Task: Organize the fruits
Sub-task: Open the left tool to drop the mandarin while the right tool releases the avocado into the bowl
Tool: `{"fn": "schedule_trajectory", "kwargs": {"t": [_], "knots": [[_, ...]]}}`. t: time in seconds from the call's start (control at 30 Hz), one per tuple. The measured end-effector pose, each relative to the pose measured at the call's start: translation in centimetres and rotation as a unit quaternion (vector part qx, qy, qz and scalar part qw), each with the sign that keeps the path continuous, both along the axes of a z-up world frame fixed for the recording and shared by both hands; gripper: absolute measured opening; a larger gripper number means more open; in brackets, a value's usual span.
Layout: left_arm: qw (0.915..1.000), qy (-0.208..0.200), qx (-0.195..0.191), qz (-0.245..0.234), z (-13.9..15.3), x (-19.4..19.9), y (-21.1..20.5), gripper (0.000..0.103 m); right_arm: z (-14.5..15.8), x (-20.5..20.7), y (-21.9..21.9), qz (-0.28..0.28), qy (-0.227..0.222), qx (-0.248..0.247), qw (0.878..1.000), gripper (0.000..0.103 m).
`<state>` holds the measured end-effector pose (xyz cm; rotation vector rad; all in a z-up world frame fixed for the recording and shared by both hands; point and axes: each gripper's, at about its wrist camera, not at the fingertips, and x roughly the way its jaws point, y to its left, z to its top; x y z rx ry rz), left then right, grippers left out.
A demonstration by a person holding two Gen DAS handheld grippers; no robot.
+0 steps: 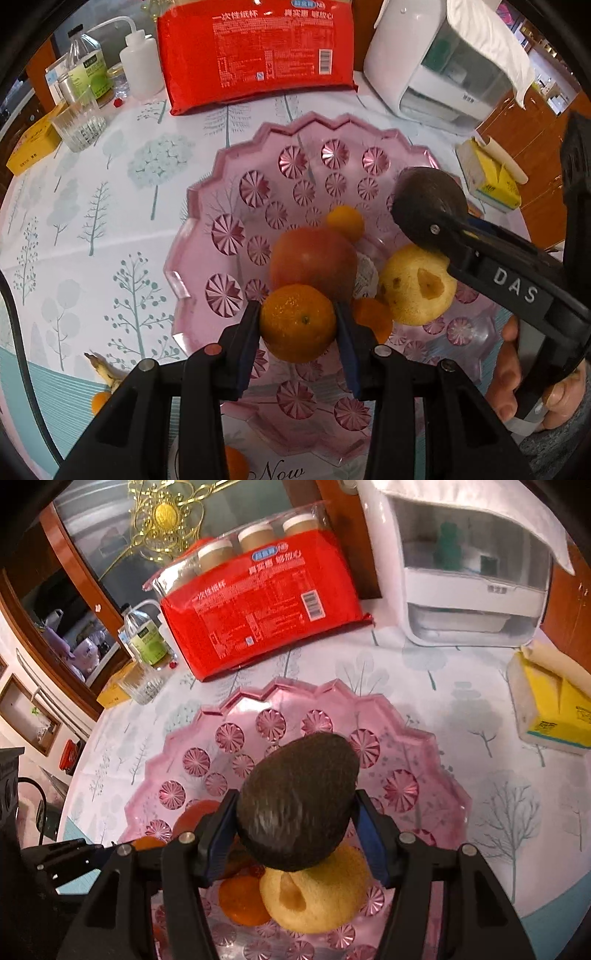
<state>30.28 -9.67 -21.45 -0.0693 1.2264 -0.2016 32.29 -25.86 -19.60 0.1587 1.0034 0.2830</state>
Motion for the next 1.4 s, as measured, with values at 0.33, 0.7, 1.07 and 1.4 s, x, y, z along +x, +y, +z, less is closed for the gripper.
{"fn": "schedule_trajectory", "kwargs": {"t": [0.33,0.7,1.07,1.4], "knots": [[0.9995,-0.021,0.009,0.023,0.4,0.2,0.2,0.072,0.6,-0.7,0.4,0.018,-0.022,0.004,1.000,0.063],[0.9975,-0.028,-0.011,0.063,2.1,-0.3,2.4,0.081,1.0,-2.9,-1.1,-0.006,-0.023,0.022,0.999,0.063],[0.9972,-0.057,0.004,0.048,5.3,-2.5,2.1,0.091,2.2,-5.3,-1.1,-0.010,-0.031,0.025,0.999,0.063],[0.9927,-0.105,0.008,0.060,10.4,-5.9,2.8,0.091,5.9,-8.3,-0.8,-0.009,-0.059,0.028,0.998,0.063]]}}
